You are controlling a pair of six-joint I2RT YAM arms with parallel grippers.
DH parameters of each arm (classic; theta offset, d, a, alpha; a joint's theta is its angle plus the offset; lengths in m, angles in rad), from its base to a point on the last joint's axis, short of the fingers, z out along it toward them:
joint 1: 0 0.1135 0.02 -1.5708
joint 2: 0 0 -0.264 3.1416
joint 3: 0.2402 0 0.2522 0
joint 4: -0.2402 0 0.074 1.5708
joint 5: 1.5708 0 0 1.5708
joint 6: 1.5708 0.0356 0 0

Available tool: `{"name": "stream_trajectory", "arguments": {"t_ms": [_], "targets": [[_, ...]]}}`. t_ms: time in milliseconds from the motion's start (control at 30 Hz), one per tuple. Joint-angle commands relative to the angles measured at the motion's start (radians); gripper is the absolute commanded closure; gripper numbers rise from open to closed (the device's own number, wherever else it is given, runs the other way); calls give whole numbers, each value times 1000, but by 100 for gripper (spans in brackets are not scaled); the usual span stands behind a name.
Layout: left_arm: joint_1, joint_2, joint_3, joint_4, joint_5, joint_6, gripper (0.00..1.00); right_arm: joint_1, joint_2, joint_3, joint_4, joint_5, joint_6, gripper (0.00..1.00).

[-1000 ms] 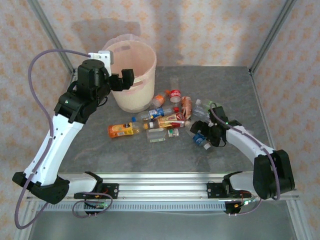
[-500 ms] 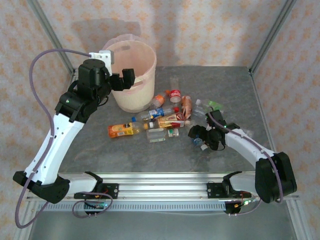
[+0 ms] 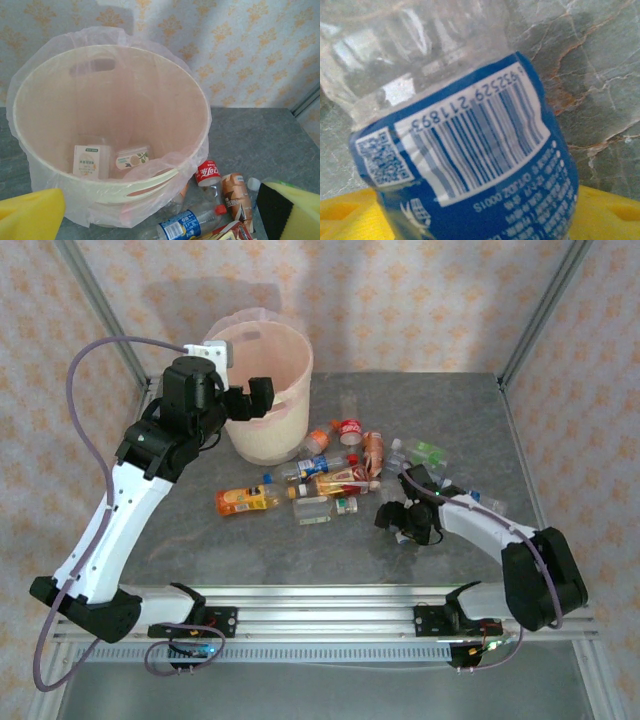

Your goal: Put the plastic bottles in the bin

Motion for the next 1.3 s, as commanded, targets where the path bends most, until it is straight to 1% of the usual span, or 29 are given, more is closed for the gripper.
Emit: {"name": "stream_trajectory", "arguments": {"t_ms": [0, 133, 300, 400, 500, 833, 1033, 1133, 1267], "targets": [[1, 6, 11, 18, 10, -8, 0, 5, 20, 11, -9, 43, -10, 23], [1, 10, 11, 17, 9, -8, 0, 6, 36, 6, 8, 44, -12, 31], [1, 10, 11, 18, 10, -8, 0, 7, 32, 5, 10, 42, -13, 33], [1, 11, 11, 18, 8, -8, 0, 9, 15, 3, 5, 45, -12, 36], [1, 11, 9, 18, 9, -7, 0, 8, -10, -3, 5, 51, -6, 43], [1, 11, 9, 21, 9, -12, 0, 10, -42, -15, -5, 94, 4, 58], [1, 19, 11, 20, 10, -16, 0, 10, -57, -13, -4, 96, -9, 73], [1, 23, 12, 24, 15, -22, 0, 11, -81, -11, -4, 98, -17, 77], [1, 35, 14, 30, 31, -43, 0, 19, -143, -11, 12, 107, -36, 84]]}}
